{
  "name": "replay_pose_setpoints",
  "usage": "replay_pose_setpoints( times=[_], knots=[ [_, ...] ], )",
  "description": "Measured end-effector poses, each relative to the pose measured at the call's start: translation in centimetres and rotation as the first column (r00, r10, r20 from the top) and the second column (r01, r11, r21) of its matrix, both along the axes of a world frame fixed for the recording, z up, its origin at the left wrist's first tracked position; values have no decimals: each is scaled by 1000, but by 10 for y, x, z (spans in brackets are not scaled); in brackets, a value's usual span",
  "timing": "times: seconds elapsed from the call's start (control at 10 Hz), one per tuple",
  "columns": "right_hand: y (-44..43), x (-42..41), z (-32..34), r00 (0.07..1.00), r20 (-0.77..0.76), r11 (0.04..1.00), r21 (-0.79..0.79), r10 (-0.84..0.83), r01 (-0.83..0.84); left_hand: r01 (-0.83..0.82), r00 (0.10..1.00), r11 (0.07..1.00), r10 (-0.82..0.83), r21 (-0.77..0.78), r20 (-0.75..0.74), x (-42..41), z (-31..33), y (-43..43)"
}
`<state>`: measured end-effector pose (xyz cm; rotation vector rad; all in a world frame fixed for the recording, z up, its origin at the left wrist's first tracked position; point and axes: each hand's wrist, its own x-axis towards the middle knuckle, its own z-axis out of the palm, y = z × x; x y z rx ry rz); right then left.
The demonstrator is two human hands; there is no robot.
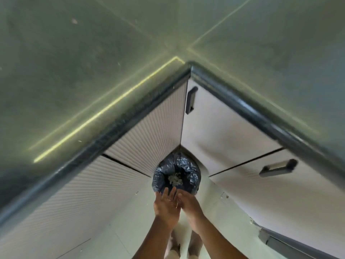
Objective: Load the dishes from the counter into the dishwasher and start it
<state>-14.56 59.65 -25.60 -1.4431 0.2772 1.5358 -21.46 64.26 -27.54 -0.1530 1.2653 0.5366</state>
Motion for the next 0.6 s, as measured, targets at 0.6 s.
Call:
replay_pose_setpoints(
  times=[0.6],
  knots=[
    [-118,37,190,362,544,625,-442,757,-644,337,941,931,-337,137,-28,12,231,-89]
  ],
)
